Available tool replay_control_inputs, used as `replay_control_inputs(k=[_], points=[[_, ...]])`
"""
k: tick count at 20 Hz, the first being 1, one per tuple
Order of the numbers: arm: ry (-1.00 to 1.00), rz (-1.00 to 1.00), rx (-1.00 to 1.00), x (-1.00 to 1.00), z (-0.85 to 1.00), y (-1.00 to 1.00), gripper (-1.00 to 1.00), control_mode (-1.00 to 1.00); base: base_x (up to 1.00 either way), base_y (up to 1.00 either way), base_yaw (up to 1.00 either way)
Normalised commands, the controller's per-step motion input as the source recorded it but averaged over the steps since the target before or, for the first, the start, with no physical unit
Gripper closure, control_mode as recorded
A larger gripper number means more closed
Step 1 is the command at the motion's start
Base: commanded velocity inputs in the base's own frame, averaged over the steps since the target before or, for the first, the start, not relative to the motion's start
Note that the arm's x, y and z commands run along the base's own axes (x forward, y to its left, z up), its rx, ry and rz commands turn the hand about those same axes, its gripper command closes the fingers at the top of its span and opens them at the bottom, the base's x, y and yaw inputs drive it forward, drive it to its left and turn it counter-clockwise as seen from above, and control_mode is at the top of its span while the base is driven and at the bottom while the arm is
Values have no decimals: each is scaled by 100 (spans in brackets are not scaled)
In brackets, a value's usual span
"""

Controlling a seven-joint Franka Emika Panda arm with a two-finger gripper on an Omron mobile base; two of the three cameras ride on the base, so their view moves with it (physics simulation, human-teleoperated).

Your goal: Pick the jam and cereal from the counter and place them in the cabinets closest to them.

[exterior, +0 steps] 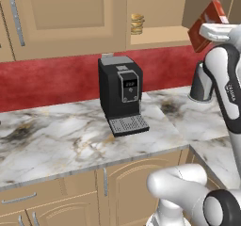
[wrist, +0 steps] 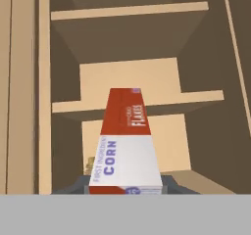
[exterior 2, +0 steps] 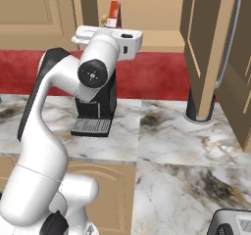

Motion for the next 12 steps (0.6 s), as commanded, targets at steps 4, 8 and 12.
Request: replay_control_inputs(k=[4, 8, 12], points=[[-2, 1, 0, 18, 19, 0, 100, -100, 0, 0, 0], [0, 0, 0, 22, 24, 1, 100, -100, 0, 0, 0], [5, 2, -1, 20, 22, 1, 100, -100, 0, 0, 0]])
